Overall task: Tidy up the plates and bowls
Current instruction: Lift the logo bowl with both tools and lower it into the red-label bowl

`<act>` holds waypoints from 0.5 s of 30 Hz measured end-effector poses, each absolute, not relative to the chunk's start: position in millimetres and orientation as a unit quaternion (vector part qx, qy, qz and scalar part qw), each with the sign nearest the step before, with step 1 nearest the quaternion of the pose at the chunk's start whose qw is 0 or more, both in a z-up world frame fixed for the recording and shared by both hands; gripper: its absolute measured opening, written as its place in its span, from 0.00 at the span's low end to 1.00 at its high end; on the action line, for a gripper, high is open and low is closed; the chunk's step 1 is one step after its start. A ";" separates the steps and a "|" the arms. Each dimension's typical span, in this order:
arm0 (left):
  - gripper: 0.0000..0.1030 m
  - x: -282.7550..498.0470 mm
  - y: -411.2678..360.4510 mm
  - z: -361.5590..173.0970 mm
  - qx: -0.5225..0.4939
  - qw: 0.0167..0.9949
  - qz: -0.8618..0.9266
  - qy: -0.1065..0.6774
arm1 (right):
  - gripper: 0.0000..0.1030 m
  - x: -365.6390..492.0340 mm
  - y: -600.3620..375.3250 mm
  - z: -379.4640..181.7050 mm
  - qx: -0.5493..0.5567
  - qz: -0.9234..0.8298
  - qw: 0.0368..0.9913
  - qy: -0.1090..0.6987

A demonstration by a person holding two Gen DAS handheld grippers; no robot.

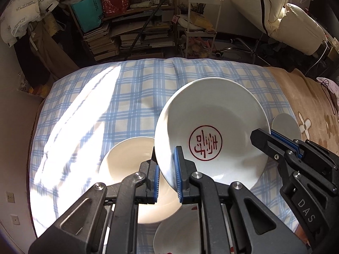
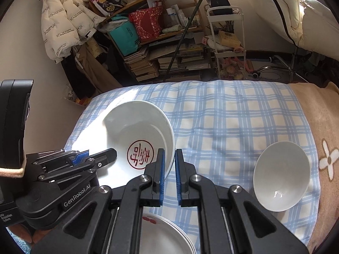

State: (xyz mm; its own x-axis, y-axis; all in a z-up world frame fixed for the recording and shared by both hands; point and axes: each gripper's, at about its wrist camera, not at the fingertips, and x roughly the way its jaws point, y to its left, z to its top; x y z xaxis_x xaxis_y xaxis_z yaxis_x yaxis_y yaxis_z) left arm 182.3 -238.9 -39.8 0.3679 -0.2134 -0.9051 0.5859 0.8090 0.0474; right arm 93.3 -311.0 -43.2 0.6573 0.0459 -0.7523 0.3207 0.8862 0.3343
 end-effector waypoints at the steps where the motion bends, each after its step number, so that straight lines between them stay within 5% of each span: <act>1: 0.12 181.7 -233.8 -38.6 0.183 0.807 -0.245 0.504 | 0.10 93.1 -306.7 -42.5 0.223 -0.074 0.883 0.406; 15: 0.12 177.5 -168.8 -51.0 0.167 0.812 -0.207 0.519 | 0.10 105.8 -253.1 -54.4 0.196 -0.021 0.883 0.425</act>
State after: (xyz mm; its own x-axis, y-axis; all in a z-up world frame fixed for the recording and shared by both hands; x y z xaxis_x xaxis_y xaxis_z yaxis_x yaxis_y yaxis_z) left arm 177.5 -168.8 -51.0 0.3756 -0.1637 -0.9122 0.5105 0.8580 0.0562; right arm 105.8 -253.1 -54.4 0.6371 0.1286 -0.7600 0.2045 0.9225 0.3275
